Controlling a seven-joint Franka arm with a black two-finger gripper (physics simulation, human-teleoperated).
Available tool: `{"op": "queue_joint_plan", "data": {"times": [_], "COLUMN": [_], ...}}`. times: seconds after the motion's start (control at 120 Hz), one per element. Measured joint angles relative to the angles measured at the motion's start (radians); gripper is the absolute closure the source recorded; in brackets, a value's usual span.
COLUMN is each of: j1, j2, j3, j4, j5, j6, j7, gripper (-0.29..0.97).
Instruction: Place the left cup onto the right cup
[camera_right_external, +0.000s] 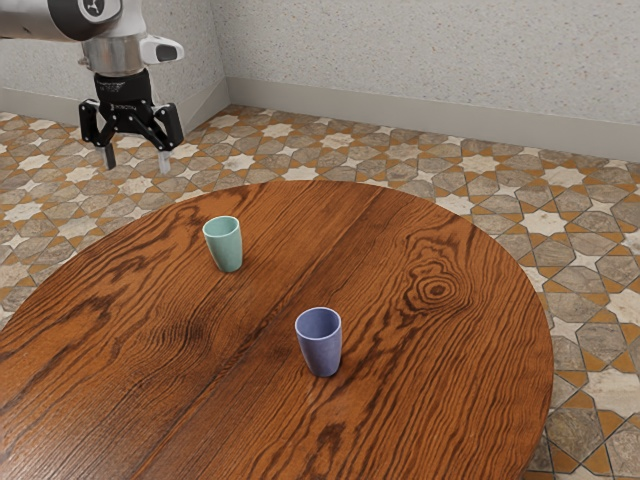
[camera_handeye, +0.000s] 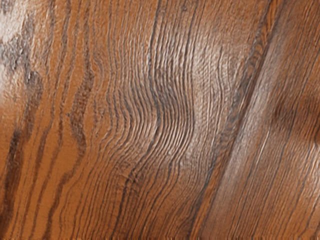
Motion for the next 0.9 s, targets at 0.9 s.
{"op": "queue_joint_plan", "data": {"times": [0.9], "j1": [0.142], "j2": [0.606], "j3": [-0.195], "j4": [0.670], "j5": [-0.008], "j6": [0.002], "j7": [-0.018], "gripper": [0.00]}}
